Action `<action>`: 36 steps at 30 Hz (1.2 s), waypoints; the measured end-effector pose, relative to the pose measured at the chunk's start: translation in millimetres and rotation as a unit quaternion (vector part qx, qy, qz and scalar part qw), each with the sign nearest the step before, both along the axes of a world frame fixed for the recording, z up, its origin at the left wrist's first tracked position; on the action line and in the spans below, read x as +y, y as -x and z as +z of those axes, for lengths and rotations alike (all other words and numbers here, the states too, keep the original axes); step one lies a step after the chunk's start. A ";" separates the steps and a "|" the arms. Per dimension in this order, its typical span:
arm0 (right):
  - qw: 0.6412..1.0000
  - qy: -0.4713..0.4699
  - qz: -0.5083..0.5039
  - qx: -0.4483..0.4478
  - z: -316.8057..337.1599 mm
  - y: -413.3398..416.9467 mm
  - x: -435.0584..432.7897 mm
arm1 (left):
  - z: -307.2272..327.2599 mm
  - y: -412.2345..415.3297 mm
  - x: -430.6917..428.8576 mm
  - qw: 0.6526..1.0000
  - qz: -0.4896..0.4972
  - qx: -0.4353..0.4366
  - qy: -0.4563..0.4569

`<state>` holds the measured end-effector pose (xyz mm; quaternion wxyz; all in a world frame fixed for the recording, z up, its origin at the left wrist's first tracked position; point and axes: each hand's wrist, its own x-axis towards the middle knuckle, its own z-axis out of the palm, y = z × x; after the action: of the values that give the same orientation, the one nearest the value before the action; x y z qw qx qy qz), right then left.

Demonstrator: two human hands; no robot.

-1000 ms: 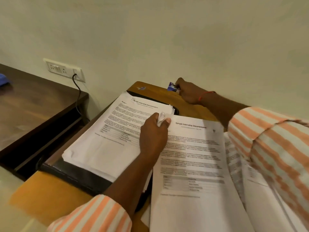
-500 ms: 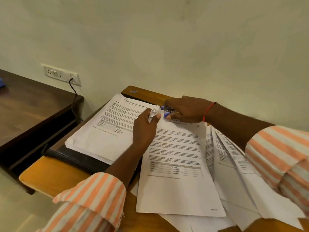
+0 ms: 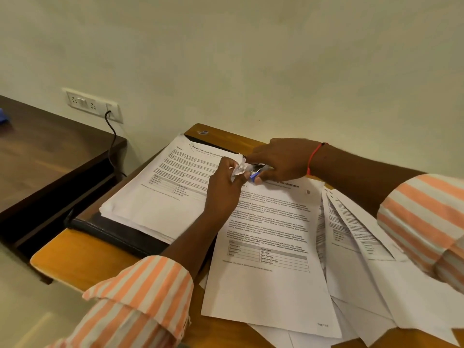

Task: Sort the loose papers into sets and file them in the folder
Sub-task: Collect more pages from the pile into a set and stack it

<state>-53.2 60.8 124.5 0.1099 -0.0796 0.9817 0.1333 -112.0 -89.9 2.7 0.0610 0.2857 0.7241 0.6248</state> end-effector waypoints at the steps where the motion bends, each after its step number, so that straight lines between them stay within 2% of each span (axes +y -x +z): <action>1: 1.000 0.005 -0.006 -0.008 -0.1 -0.3 0.9 | -1.3 0.1 0.1 1.000 -0.010 0.005 -0.002; 12: 0.997 0.054 -0.036 -0.037 -1.3 -3.8 6.3 | -1.1 3.1 1.4 0.996 -0.067 0.027 0.051; 15: 0.996 0.068 -0.044 -0.034 -1.6 -6.9 11.3 | -1.9 2.9 1.0 0.996 -0.083 0.026 0.038; 25: 0.996 0.063 -0.050 -0.027 -10.2 -7.9 13.4 | -7.2 4.1 5.2 0.998 -0.023 0.053 0.021; 36: 0.994 0.088 -0.061 -0.022 -15.1 -3.6 17.4 | -9.0 5.7 5.2 0.998 -0.021 0.051 0.018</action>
<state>-49.6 78.3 109.4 0.1318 -0.0321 0.9900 0.0378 -117.7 -84.7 -6.2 0.0427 0.3312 0.7311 0.5950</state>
